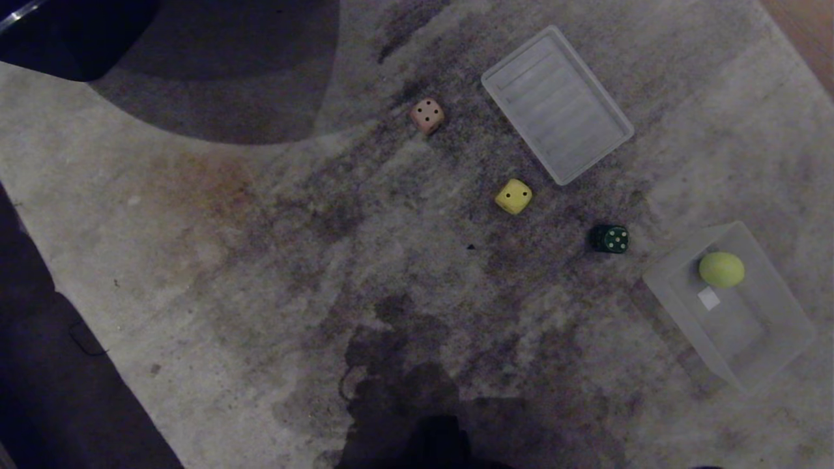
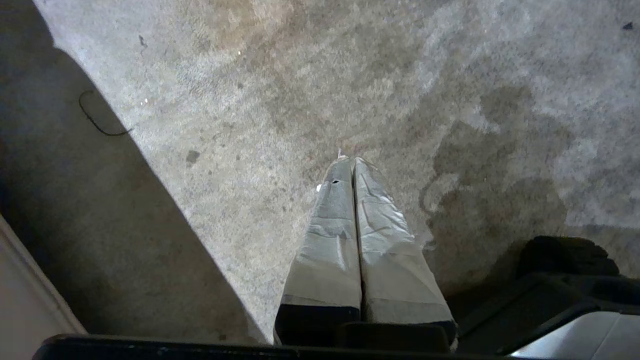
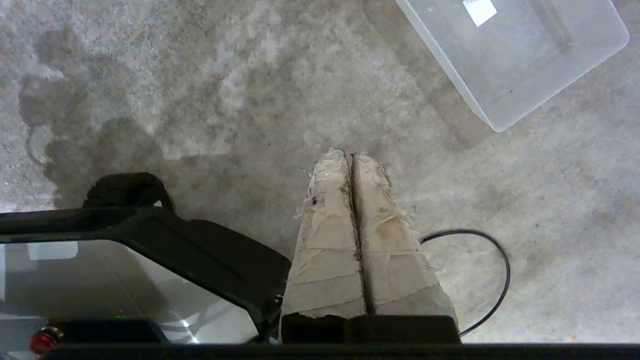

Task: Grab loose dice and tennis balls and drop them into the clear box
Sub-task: Pick up toys out of the box

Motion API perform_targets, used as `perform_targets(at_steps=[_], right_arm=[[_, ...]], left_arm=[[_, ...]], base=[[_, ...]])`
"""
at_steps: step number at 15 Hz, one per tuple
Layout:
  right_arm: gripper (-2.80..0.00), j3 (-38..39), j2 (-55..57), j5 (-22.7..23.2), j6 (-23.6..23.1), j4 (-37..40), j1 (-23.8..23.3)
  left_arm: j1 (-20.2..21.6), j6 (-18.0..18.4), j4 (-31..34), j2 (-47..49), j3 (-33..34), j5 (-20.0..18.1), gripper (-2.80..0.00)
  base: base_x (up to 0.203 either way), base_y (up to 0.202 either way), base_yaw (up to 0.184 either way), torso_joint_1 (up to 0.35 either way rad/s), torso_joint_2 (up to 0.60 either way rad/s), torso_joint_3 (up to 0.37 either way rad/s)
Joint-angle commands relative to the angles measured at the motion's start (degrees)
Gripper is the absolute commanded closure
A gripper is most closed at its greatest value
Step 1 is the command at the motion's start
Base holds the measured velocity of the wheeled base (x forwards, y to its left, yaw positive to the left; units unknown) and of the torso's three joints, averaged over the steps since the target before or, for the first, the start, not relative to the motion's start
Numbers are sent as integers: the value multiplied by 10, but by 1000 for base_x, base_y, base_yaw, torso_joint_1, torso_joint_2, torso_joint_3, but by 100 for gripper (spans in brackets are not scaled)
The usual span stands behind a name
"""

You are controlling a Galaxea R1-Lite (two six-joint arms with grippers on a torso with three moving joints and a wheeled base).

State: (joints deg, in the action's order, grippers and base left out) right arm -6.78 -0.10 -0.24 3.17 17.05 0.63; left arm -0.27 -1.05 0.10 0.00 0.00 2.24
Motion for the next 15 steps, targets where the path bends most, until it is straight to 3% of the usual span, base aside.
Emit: perform_targets(at_steps=[1,12,15], right_arm=[[0,0,2,0,0,1,1],[0,0,2,0,1,0,1],[0,-34,60,30,-2,-3,1]], left_arm=[[0,-7,0,1,1,3,0],[0,-7,0,1,1,3,0],[0,-7,-1,1,1,3,0]], base=[[0,0,0,0,0,0],[0,0,0,0,0,0],[0,0,0,0,0,0]])
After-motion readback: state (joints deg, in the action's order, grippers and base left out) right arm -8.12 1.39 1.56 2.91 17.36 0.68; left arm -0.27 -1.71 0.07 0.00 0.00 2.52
